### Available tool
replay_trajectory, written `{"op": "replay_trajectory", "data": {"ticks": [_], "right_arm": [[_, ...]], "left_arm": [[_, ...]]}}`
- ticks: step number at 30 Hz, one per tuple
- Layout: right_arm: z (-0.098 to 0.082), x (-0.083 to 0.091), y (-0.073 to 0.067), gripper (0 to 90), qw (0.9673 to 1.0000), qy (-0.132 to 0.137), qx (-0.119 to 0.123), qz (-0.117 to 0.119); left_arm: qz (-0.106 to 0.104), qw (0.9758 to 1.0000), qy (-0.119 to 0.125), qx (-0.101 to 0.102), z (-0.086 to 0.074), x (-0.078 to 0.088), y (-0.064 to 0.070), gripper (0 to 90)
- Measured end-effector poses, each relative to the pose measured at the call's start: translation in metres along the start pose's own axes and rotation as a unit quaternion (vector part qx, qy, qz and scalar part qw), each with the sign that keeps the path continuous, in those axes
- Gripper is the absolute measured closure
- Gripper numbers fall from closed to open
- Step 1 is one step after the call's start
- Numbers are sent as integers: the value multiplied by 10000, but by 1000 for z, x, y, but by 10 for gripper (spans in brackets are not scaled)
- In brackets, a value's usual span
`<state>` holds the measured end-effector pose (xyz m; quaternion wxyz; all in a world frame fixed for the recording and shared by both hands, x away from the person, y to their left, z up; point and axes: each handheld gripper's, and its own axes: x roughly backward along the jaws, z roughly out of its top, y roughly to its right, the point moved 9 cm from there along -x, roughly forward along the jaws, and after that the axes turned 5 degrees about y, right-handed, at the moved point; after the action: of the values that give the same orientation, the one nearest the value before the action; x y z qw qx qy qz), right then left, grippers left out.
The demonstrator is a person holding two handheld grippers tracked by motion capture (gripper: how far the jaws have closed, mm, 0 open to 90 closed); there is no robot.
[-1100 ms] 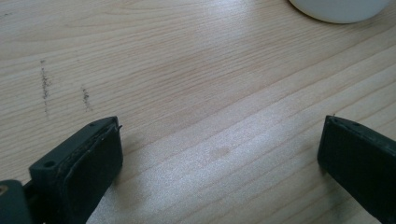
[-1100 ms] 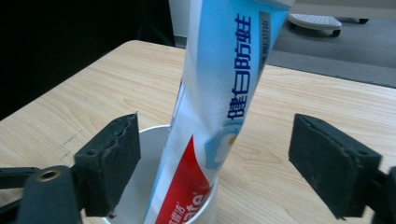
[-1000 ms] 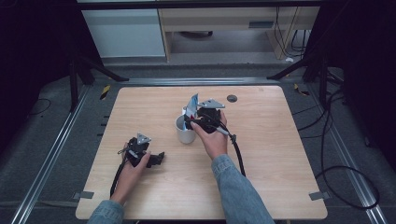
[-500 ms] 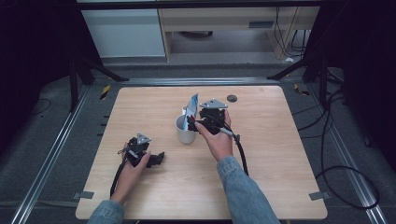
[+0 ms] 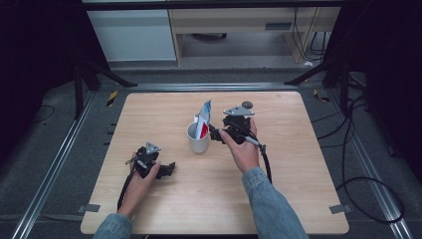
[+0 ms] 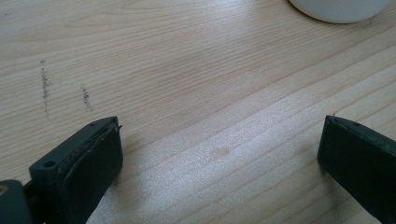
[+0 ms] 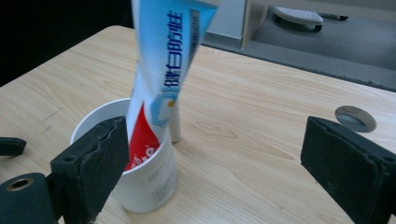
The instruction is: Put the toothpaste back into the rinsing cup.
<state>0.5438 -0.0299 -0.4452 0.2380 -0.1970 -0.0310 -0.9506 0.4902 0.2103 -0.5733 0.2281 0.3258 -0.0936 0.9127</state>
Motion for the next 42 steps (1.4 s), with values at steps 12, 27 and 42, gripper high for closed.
{"op": "replay_trajectory", "data": {"ticks": [12, 27, 42], "right_arm": [[-4, 12, 17, 76, 9998, -78, 60, -158], [-18, 32, 48, 72, 9990, -166, 105, -401], [-48, 59, 88, 71, 9966, -437, 166, -682]], "left_arm": [[-3, 10000, -12, -6, 0, 0, 0, 0], [-3, 10000, -11, -5, 0, 0, 0, 0], [-2, 10000, -10, -6, 0, 0, 0, 0]]}}
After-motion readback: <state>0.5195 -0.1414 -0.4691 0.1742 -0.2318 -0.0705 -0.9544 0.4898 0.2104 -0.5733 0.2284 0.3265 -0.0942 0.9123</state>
